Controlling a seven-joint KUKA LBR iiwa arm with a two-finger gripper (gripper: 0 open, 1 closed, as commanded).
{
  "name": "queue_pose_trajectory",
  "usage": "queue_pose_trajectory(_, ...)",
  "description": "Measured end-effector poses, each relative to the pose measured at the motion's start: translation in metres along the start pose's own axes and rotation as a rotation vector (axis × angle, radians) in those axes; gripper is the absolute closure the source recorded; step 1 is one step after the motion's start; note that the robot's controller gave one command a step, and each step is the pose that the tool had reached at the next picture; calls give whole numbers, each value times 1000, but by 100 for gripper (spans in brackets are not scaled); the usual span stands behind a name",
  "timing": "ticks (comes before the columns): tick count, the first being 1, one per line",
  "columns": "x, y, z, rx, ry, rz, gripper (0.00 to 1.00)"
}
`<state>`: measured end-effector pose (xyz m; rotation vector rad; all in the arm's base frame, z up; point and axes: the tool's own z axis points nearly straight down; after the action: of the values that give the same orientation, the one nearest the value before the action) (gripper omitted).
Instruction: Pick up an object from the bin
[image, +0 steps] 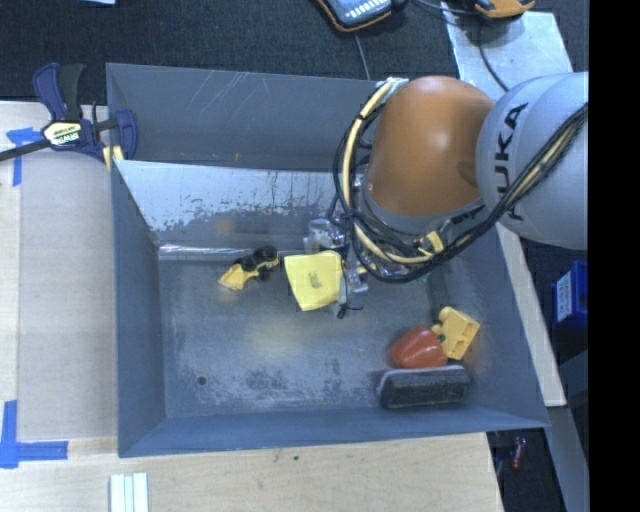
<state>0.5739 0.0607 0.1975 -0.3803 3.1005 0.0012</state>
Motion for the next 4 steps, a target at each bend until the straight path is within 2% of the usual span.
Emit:
queue_pose_trajectory(1,4,3,18,-1,8,-5,100)
queue_pose_trajectory(2,2,13,11,0,-2,-114,100)
queue_pose_trajectory(3,-3,25,29,-2,10,-19,100)
queue_pose_trajectory(4,6,16,13,0,-2,-133,100)
